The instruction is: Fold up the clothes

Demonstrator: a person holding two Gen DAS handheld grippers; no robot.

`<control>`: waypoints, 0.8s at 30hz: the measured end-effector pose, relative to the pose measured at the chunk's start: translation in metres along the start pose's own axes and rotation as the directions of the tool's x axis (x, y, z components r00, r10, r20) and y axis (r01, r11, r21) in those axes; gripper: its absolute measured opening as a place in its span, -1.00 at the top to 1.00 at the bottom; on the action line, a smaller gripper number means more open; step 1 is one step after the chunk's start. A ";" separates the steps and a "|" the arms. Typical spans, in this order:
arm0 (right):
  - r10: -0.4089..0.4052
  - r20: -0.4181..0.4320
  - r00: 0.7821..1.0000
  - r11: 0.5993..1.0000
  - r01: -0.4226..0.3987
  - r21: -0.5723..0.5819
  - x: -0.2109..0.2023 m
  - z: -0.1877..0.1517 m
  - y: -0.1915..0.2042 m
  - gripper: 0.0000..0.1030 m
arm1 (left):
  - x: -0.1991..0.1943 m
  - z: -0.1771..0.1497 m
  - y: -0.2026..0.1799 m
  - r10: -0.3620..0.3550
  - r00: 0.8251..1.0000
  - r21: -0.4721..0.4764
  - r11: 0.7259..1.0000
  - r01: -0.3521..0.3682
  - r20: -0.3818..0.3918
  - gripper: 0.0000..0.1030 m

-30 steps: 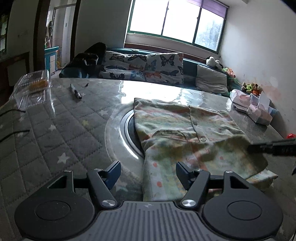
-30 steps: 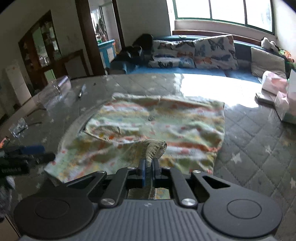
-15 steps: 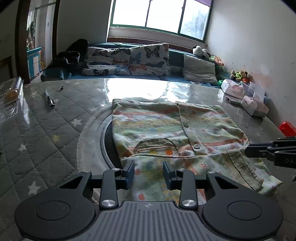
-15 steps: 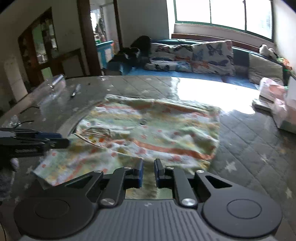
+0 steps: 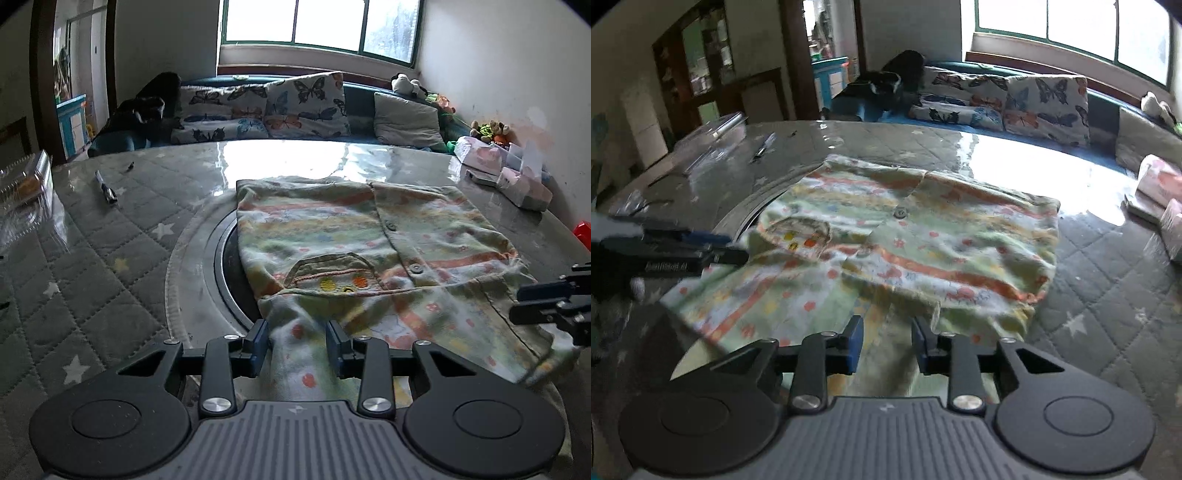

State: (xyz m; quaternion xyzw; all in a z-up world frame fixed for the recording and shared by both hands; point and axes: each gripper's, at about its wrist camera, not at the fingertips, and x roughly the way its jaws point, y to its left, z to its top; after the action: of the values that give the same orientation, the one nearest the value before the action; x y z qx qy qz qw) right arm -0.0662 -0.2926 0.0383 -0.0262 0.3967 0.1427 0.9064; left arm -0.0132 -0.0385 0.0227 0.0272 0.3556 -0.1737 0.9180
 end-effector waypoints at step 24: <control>-0.004 0.013 1.000 0.999 0.004 -0.045 -0.027 -0.030 0.007 0.42 | -0.077 -0.032 -0.026 -0.047 0.999 0.013 0.999 0.047 0.016 -0.30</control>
State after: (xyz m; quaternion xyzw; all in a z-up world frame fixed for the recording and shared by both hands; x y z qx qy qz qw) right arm -0.1066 -0.2969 0.0376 -0.0463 0.3875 0.1498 0.9084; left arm -0.0950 -0.0346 0.0518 0.0230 0.3476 -0.1976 0.9163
